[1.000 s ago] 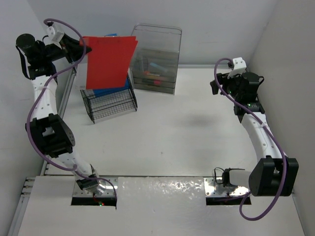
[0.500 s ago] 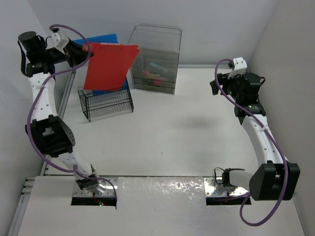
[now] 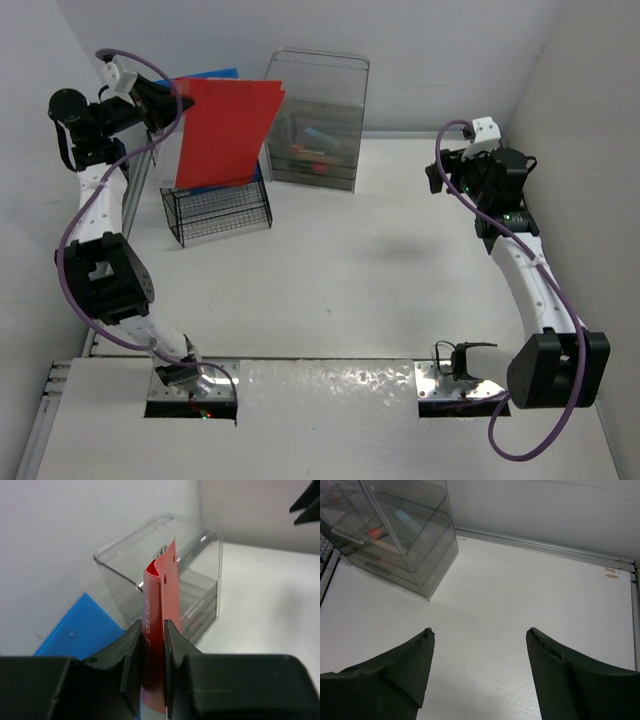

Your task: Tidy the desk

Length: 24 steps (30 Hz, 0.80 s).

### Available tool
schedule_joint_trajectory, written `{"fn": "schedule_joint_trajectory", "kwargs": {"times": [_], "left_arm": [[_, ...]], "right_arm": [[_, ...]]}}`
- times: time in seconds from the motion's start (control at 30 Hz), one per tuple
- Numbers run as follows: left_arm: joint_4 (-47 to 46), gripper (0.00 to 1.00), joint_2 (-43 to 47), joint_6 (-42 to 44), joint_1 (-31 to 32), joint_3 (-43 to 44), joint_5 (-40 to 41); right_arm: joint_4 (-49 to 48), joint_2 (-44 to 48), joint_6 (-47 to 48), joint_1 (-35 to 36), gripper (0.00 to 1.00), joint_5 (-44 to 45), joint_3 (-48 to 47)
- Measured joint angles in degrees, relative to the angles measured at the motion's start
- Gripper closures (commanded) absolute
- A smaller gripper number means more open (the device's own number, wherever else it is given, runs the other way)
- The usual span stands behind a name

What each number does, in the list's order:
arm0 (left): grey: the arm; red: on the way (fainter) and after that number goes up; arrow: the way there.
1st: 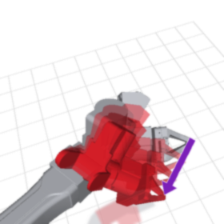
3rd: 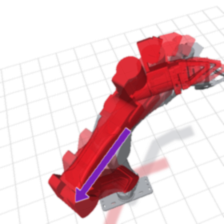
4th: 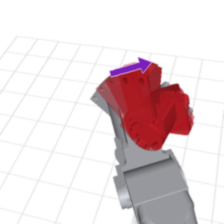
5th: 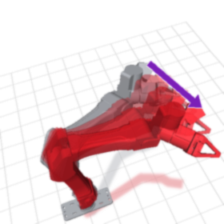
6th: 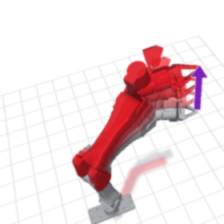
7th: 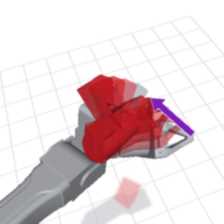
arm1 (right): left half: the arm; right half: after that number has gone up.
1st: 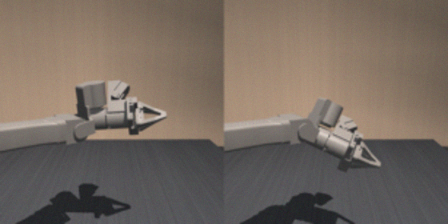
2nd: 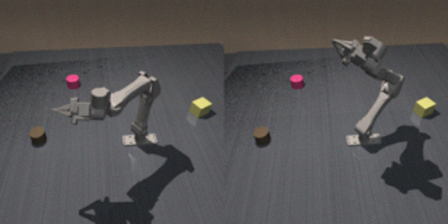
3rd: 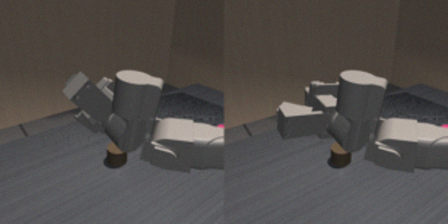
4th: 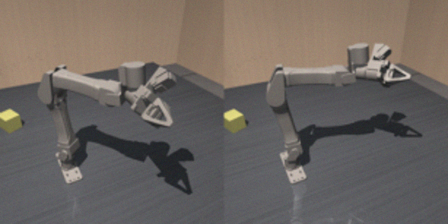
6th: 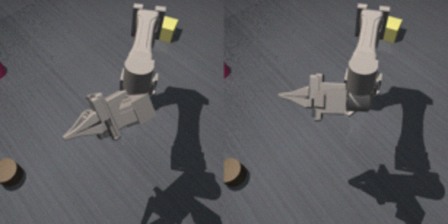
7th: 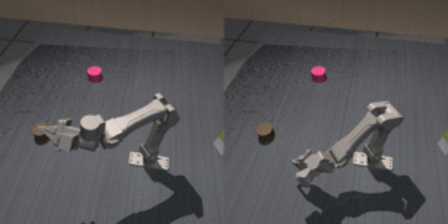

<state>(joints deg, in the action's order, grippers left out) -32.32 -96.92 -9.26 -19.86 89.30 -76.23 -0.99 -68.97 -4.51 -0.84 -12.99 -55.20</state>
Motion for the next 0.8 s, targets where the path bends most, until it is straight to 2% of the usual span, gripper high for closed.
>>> {"fn": "schedule_joint_trajectory", "kwargs": {"times": [0.1, 0.33, 0.63, 0.8], "left_arm": [[-11.13, 1.0, -0.7, -9.75, -0.02, 0.07, 0.83], [-26.97, 1.0, -1.7, -21.7, 0.26, 0.28, 0.68], [-38.58, 1.0, -5.92, -31.12, -0.2, 0.31, 1.97], [-42.8, 1.0, -14.53, -46.97, -1.51, 5.9, 5.92]], "right_arm": [[0.31, 0.02, 0.22, 0.0, 0.28, 0.26, 0.0], [1.6, 0.0, 1.18, -0.02, 0.28, 0.42, 0.0], [3.54, 0.02, 2.51, 0.0, 0.28, 0.09, -0.13], [4.92, 0.02, 3.19, 0.0, 0.28, -0.76, -0.57]]}}
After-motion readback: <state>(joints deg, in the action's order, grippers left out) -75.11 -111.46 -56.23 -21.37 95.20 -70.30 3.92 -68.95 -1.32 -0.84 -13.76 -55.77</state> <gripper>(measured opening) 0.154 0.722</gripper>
